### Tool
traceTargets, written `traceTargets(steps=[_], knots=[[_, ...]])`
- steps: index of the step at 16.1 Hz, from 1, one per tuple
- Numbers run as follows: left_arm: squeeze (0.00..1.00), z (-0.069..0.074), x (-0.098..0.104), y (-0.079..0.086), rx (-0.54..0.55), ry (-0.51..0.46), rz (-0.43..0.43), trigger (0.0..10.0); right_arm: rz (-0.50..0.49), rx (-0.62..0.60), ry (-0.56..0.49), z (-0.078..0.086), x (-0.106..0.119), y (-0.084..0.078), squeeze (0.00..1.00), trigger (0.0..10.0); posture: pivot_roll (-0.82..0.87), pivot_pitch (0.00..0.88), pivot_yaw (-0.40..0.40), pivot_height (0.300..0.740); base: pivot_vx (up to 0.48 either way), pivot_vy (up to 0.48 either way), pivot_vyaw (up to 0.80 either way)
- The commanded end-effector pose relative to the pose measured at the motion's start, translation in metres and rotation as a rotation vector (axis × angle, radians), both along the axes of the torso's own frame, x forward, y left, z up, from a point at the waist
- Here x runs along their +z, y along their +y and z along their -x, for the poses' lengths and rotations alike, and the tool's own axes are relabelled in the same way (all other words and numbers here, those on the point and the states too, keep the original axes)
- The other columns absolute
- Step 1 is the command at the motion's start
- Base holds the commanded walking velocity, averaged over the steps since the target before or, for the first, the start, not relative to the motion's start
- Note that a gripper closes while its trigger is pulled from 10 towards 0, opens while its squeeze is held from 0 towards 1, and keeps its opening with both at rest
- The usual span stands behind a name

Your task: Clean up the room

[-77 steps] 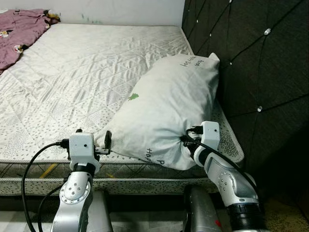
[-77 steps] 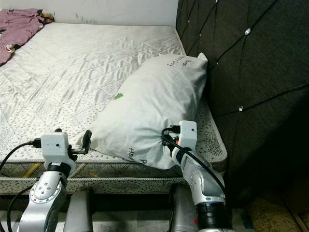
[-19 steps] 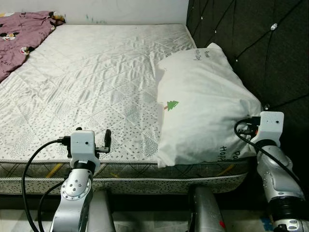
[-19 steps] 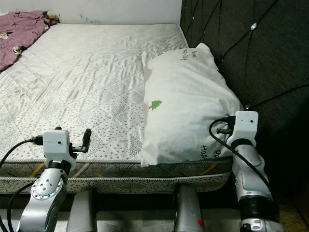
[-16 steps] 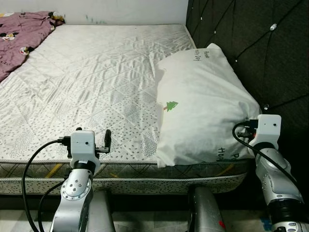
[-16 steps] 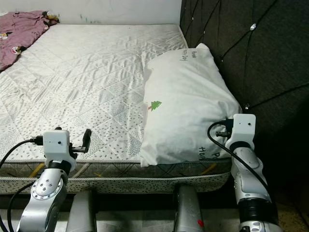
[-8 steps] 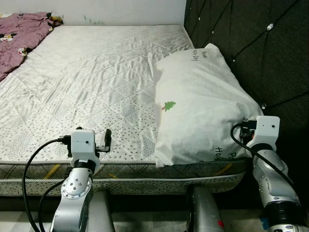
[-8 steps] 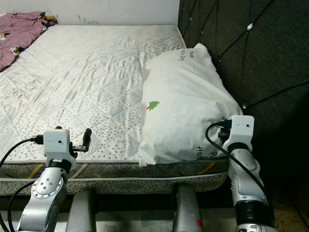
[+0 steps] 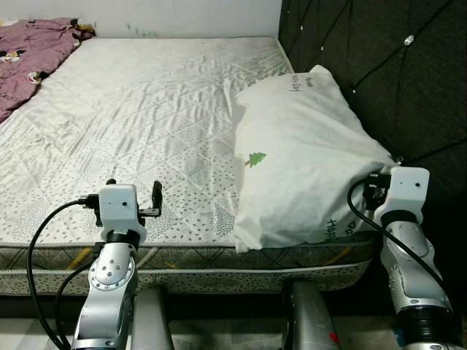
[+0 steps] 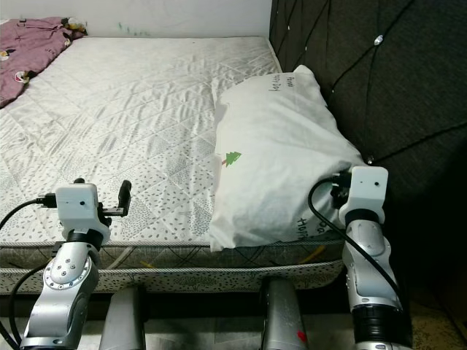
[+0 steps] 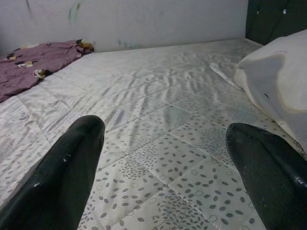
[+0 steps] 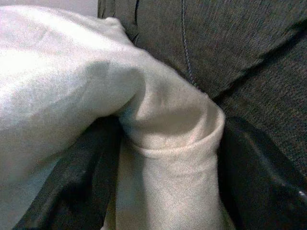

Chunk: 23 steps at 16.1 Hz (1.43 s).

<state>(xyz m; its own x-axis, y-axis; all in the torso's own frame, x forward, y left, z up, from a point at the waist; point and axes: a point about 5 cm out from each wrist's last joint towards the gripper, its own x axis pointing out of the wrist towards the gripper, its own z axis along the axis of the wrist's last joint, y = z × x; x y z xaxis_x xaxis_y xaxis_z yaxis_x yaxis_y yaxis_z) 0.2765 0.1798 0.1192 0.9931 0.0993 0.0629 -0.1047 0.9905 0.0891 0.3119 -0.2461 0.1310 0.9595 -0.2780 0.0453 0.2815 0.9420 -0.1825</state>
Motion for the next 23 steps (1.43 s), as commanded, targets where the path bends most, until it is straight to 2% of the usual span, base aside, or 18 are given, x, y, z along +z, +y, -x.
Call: traceTargets(steps=[1,4,8,11,12,13,14,17,20,23], knots=[[0.0,-0.004,0.002,0.005,0.025,-0.014,0.002,10.0,0.013,0.01,-0.047,0.001,0.008,0.008,1.0,10.0,-0.03,0.0,-0.009,0.511,0.0,0.0,0.0],[0.0,-0.004,0.008,0.01,0.069,-0.064,0.012,10.0,-0.017,0.029,-0.059,0.011,0.004,0.017,1.0,10.0,-0.03,0.0,-0.007,0.511,0.0,0.0,0.0],[0.0,-0.005,0.013,0.009,0.073,-0.108,0.019,10.0,-0.03,0.079,-0.106,0.01,0.014,0.032,1.0,10.0,-0.05,0.0,-0.006,0.511,0.0,0.0,0.0],[0.0,-0.001,0.012,0.006,0.057,-0.106,0.025,10.0,-0.055,0.162,-0.116,0.011,0.021,0.046,1.0,10.0,-0.06,0.0,0.001,0.511,0.0,0.0,0.0],[0.0,0.0,0.01,0.004,0.042,-0.1,0.024,10.0,-0.09,0.179,-0.123,0.011,0.021,0.049,0.87,10.0,-0.06,0.0,0.001,0.511,0.0,0.0,0.0],[0.0,0.001,0.01,0.003,0.033,-0.098,0.024,10.0,-0.116,0.181,-0.13,0.01,0.023,0.052,0.11,10.0,-0.05,0.0,0.002,0.511,0.0,0.0,0.0],[0.0,0.002,0.009,0.005,0.034,-0.095,0.02,10.0,-0.137,0.185,-0.14,0.007,0.026,0.056,0.0,10.0,-0.05,0.0,0.003,0.511,0.0,0.0,0.0],[0.0,0.007,0.006,0.009,0.041,-0.081,0.017,10.0,-0.161,0.181,-0.159,0.002,0.031,0.06,0.0,10.0,-0.05,0.0,0.013,0.527,0.0,0.0,-0.44],[0.0,0.003,0.009,0.001,0.019,-0.083,0.023,10.0,-0.185,0.161,-0.156,-0.003,0.034,0.058,0.0,10.0,-0.04,0.0,0.008,0.556,0.0,0.0,-0.44],[0.0,0.005,0.008,0.003,0.016,-0.077,0.022,10.0,-0.188,0.16,-0.159,-0.004,0.037,0.058,0.0,10.0,-0.06,0.0,0.011,0.585,0.0,0.0,-0.44]])
